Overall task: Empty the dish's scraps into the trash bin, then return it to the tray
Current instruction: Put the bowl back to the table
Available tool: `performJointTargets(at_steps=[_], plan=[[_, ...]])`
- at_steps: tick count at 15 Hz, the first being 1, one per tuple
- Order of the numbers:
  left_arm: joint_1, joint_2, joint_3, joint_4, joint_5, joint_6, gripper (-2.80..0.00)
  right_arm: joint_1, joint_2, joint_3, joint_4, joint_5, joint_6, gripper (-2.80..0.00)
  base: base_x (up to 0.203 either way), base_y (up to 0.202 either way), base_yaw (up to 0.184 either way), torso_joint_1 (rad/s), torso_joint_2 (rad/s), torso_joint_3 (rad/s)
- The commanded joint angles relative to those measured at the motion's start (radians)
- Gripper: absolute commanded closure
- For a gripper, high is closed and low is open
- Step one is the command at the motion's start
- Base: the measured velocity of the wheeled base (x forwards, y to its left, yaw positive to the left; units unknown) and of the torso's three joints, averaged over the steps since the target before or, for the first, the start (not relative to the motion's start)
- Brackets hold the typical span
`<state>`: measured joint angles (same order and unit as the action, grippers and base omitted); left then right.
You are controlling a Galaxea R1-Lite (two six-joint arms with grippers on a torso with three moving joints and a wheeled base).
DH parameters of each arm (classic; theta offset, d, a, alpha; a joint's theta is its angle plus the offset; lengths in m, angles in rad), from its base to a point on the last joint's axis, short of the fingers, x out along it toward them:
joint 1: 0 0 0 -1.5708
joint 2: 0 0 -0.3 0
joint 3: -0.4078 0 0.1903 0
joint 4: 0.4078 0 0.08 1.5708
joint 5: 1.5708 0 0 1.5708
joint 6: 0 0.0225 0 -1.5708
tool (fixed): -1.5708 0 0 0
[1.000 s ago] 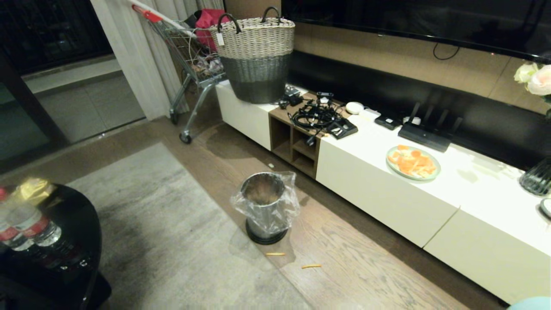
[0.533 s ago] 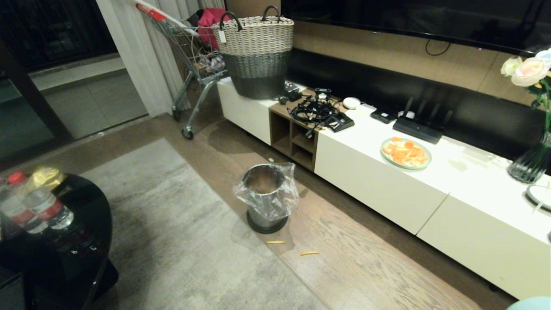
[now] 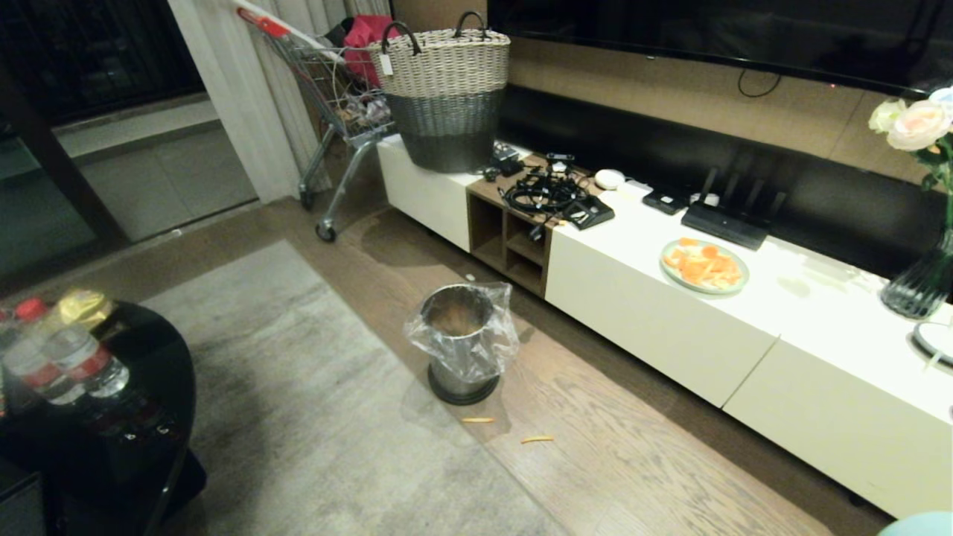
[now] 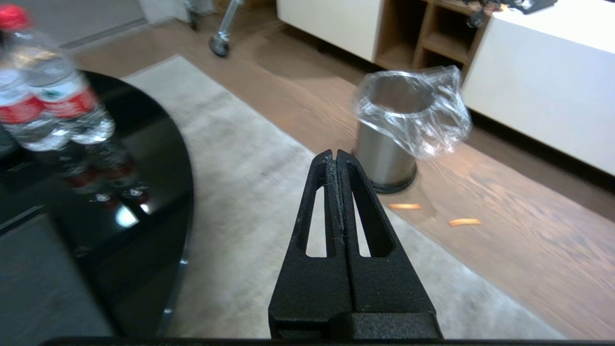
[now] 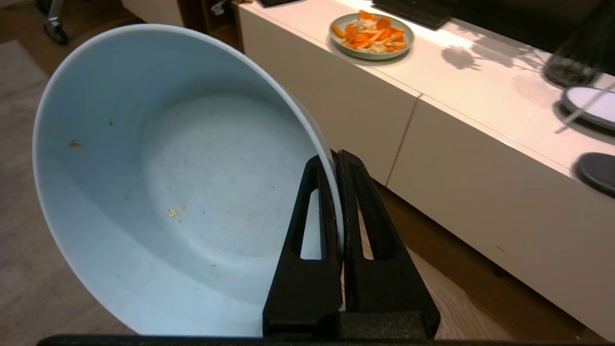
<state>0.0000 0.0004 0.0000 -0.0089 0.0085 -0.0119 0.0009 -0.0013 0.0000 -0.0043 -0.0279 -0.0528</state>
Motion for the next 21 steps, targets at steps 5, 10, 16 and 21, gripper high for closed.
performJointTargets(at_steps=[5,10,16,21], plan=[[0.0,0.0,0.0,0.001,0.001,0.0,0.0,0.001,0.001,0.0,0.0,0.0,-0.001,0.0,0.002,-0.007,0.144,0.005,0.0,0.002],[0.0,0.0,0.0,0.001,0.001,0.0,0.0,0.001,0.001,0.0,0.001,-0.001,-0.002,0.0,0.001,-0.008,0.167,0.002,0.0,0.0],[0.0,0.0,0.0,0.001,0.001,0.0,0.0,0.001,0.001,0.0,0.0,0.0,-0.001,0.0,0.0,-0.008,0.165,0.001,0.0,0.002],[0.0,0.0,0.0,0.001,0.001,0.0,0.0,0.001,0.001,0.0,0.001,0.0,-0.001,0.0,0.0,-0.008,0.166,0.003,0.0,0.003]])
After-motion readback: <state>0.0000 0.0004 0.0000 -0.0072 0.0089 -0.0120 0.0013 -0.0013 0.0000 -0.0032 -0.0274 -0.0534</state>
